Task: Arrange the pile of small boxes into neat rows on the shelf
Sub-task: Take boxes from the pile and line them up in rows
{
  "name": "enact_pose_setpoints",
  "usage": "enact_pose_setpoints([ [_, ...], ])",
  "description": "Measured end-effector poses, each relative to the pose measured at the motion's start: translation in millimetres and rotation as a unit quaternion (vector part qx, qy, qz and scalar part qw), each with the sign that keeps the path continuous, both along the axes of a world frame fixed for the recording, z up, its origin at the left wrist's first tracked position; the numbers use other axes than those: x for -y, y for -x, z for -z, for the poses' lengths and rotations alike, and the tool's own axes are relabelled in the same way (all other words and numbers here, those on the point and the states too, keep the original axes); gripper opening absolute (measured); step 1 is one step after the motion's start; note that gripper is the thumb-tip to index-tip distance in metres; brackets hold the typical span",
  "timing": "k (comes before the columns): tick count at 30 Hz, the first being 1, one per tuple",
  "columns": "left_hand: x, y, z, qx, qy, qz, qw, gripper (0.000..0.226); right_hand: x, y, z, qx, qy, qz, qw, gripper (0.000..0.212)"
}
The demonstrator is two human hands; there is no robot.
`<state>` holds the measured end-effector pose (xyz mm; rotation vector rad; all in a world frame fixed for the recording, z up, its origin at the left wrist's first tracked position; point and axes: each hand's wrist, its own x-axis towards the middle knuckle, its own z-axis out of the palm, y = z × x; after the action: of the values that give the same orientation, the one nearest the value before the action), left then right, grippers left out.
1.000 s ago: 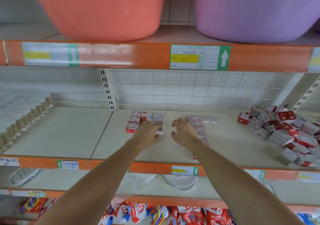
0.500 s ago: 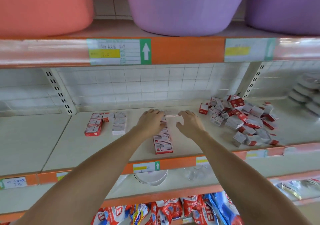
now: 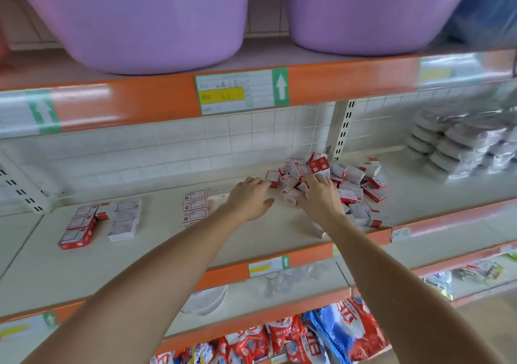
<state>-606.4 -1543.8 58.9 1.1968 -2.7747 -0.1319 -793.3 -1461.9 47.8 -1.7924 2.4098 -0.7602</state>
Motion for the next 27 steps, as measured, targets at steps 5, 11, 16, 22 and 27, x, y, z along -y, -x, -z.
enact_pose_setpoints([
  [5,-10,49,-7,-0.023,0.002,0.012,1.0,0.046,-11,46,2,0.013,0.03,0.021,0.999,0.039],
  [11,-13,86,-4,-0.035,-0.026,-0.004,0.999,0.037,-8,80,7,0.018,-0.02,-0.001,1.0,0.052],
  [16,-18,106,1,-0.044,-0.042,0.012,0.998,0.04,0,92,13,0.026,-0.055,-0.026,0.998,0.053],
  [22,-17,116,10,0.018,-0.018,-0.065,0.998,0.063,4,98,14,0.009,-0.007,-0.092,0.996,0.052],
  [27,-8,106,18,0.05,-0.056,-0.086,0.993,0.065,13,93,13,0.035,-0.051,-0.08,0.995,0.053],
])
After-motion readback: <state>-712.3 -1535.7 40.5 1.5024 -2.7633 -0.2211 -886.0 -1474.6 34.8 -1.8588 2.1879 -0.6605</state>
